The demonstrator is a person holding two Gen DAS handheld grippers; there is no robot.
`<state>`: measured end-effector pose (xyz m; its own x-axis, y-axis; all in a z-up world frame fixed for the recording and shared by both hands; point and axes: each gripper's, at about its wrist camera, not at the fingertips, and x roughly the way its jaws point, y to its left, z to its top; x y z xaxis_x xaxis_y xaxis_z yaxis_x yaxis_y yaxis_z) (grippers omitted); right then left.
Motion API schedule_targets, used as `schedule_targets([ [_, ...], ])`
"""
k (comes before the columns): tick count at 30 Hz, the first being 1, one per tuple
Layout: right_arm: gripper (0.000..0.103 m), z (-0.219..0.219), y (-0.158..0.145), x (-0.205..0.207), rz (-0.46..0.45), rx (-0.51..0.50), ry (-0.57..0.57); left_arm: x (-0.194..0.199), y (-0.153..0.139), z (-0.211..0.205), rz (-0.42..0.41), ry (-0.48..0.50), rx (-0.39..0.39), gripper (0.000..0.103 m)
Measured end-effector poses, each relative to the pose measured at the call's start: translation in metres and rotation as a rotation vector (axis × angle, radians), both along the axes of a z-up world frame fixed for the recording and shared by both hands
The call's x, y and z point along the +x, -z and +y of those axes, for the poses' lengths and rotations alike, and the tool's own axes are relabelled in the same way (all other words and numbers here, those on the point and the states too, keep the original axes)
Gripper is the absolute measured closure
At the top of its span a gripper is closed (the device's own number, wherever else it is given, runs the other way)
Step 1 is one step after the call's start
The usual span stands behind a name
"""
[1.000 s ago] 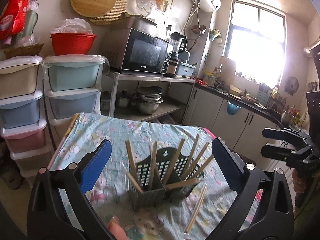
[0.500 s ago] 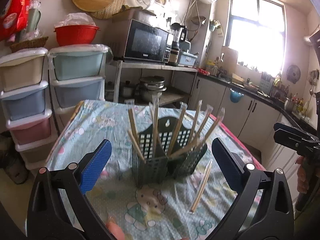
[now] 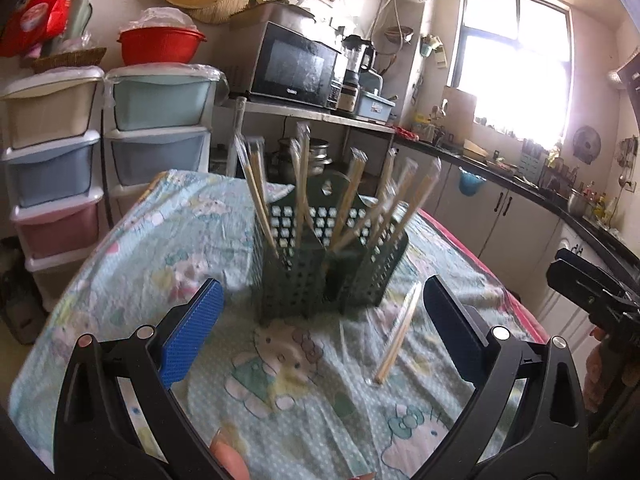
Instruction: Organize utensils
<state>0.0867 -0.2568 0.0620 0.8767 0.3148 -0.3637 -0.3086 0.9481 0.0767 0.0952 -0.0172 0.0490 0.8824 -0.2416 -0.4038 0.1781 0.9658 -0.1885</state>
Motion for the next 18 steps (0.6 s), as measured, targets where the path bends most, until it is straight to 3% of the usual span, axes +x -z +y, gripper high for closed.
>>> schedule_targets([
  [8,0.006,0.004,0.041,-0.022,-0.055,-0.015,0.089,-0.014,0.042,-0.012,0.014,-0.015,0.060,0.011],
  [18,0.006,0.004,0.073,-0.031,-0.099,-0.002,0.147,-0.016,0.058,-0.016,0.008,-0.024,0.071,0.011],
])
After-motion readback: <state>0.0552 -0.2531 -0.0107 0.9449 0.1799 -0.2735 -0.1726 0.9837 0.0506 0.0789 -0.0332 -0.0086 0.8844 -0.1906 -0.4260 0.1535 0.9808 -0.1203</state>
